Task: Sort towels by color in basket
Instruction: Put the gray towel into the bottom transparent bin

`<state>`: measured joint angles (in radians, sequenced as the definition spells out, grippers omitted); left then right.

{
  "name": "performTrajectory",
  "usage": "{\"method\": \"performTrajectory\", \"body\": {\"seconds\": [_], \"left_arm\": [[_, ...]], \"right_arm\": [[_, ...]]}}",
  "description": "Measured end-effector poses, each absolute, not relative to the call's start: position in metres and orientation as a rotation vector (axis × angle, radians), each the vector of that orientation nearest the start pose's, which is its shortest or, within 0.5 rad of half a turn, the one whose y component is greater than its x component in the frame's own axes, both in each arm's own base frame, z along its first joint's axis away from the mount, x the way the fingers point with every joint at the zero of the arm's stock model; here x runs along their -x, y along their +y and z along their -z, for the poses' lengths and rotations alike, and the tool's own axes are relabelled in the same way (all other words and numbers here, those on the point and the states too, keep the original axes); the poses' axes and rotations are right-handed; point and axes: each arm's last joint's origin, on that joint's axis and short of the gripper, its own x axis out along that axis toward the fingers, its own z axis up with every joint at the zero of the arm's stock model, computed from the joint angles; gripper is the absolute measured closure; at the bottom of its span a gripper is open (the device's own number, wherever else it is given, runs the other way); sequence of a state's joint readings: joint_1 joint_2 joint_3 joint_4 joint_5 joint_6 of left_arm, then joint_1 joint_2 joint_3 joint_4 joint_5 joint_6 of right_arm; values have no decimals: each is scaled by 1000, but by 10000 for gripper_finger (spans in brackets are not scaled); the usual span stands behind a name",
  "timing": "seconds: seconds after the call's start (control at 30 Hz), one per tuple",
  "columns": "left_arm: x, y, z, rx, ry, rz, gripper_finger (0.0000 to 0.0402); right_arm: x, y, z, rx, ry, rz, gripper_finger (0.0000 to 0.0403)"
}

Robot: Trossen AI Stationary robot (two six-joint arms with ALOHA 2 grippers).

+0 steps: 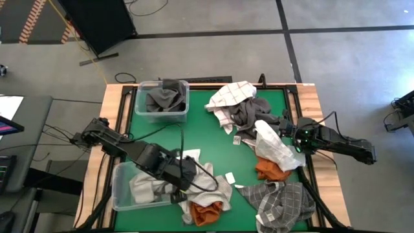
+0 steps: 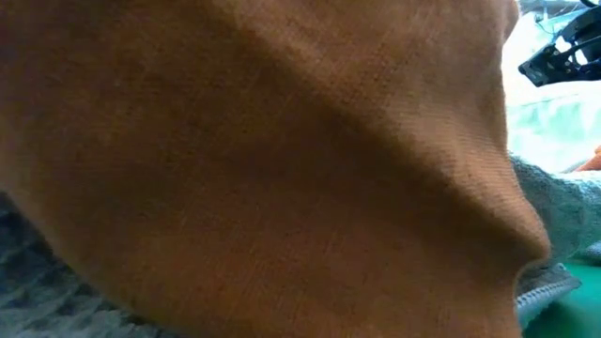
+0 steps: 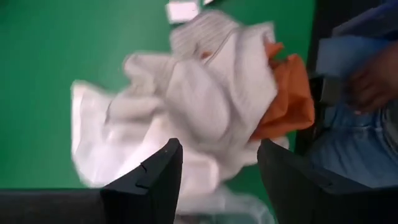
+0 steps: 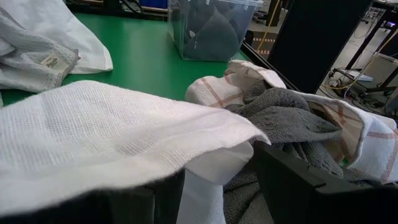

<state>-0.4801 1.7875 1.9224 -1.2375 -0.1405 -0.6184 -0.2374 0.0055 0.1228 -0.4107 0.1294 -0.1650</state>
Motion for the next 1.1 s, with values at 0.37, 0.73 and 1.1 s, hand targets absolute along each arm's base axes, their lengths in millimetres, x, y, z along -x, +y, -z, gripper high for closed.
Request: {"method": "performTrajectory", "body": {"seconds": [0.37,0.73,1.1], "left_arm": [[-354,-173,-321,57,1155,26,203],[-385,-186,-272,-31,1205,90,201],[-404,-170,-243,-17,1265,65,131]], "right_arm": [[-81,-24,-165,146,324,339,186],[-81,-24,-165,146,324,339,186],[-81,-24,-165,146,324,339,186]]}}
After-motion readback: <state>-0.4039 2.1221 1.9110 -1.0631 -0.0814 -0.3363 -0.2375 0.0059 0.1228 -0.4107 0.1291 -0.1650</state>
